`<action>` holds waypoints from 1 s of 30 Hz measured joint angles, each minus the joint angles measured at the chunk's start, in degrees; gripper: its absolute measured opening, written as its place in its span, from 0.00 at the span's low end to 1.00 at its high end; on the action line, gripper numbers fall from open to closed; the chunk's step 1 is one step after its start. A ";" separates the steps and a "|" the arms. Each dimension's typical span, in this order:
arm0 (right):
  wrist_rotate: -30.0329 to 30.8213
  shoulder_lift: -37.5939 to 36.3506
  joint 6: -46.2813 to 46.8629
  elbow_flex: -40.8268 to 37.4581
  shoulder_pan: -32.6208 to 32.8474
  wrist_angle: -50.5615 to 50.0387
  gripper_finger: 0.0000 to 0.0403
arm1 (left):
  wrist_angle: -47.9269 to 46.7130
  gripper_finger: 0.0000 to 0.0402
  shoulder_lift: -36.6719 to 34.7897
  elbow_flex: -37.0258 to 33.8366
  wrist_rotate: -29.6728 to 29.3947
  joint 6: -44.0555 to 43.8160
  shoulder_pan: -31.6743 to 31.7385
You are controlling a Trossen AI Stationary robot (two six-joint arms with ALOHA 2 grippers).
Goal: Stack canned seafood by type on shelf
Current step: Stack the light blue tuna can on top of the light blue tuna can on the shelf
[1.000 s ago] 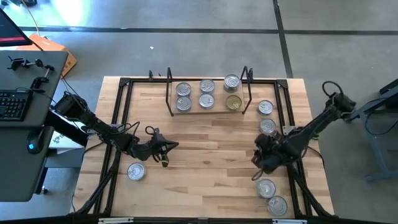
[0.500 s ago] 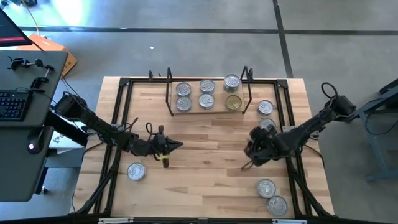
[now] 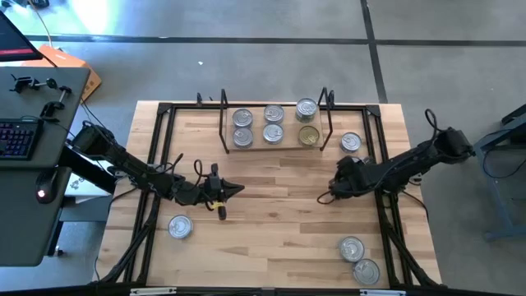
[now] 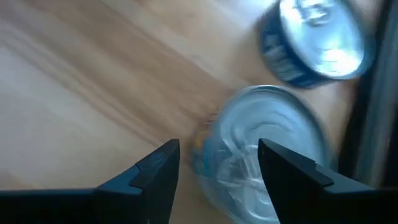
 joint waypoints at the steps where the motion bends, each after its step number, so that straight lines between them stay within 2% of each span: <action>1: -0.70 0.00 -1.81 -0.65 -0.52 1.97 0.52 | 0.00 0.00 0.00 0.00 0.00 -0.02 0.00; 4: -0.54 -0.07 -7.49 -1.91 -1.23 5.88 0.49 | -0.01 0.00 0.00 0.00 0.00 0.06 0.00; 7: -0.38 -0.09 -11.64 -1.89 -0.42 9.92 0.41 | -0.01 0.00 0.00 0.00 0.47 1.12 -0.12; 12: -3.20 -0.15 -16.02 -0.67 2.17 16.27 0.21 | 0.02 0.00 0.00 0.00 10.07 5.20 -0.84; 15: -4.73 0.24 -23.04 -0.82 4.78 25.16 0.12 | 0.01 0.00 0.00 0.00 14.48 6.56 -1.19; 19: -6.28 3.13 -28.70 -0.77 7.79 39.88 0.12 | -0.06 0.00 0.22 0.00 15.62 8.66 -1.44; 25: -6.65 13.58 -32.30 -0.30 9.39 59.98 0.16 | 0.74 0.00 1.56 0.18 16.35 12.34 -0.70; 27: -7.79 17.17 -33.36 1.38 9.38 64.89 0.15 | 0.83 0.00 2.89 0.83 15.74 13.31 0.25; 30: -7.81 21.58 -35.51 5.06 9.03 67.25 0.12 | 0.64 0.00 6.58 2.70 14.68 19.83 1.09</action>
